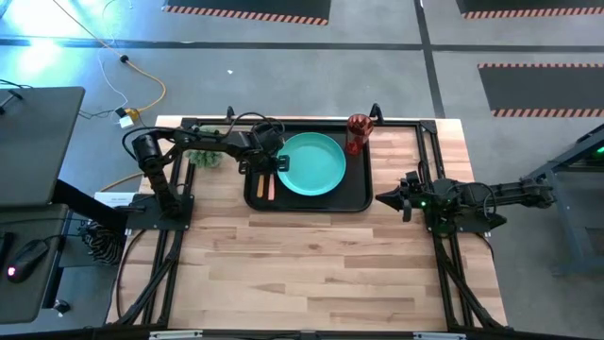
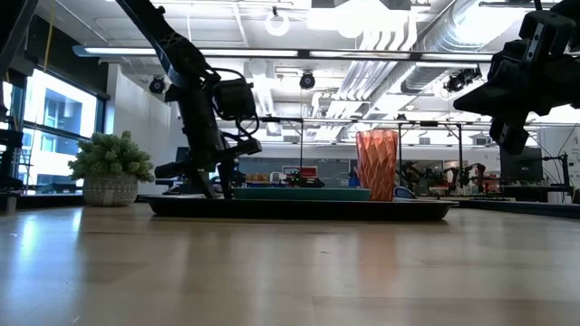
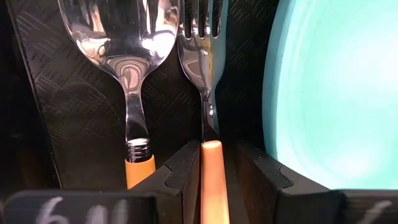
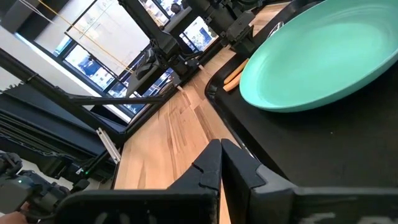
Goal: Pick and place plate/cup/fork/spoon on tray
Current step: Put the pink fork on the black tray to the right of the yellow spoon, then return to Home Position
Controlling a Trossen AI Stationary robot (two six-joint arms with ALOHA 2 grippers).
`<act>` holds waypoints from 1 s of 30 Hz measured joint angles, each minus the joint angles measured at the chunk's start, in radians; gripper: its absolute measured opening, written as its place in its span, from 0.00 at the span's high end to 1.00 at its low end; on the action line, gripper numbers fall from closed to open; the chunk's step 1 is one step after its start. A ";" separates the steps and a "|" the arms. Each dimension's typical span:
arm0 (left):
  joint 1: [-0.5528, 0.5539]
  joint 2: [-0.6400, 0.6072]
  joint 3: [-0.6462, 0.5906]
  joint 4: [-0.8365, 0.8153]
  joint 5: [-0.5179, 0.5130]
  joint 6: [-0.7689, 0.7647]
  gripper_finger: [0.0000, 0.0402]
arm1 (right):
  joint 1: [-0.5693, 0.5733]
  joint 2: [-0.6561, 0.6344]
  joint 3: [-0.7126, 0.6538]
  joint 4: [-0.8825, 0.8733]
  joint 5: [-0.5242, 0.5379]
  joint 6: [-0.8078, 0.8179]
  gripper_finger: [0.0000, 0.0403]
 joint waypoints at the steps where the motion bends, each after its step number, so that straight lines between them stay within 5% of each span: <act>1: 0.000 0.000 0.000 0.000 0.000 0.000 0.77 | 0.000 0.000 0.000 0.000 0.000 0.000 1.00; 21: 0.013 -0.058 -0.001 -0.014 0.006 0.037 0.76 | 0.000 0.000 0.000 0.000 0.000 0.001 1.00; 30: 0.013 -0.193 -0.001 -0.011 0.010 0.056 0.76 | 0.000 0.000 0.000 0.003 0.000 0.001 1.00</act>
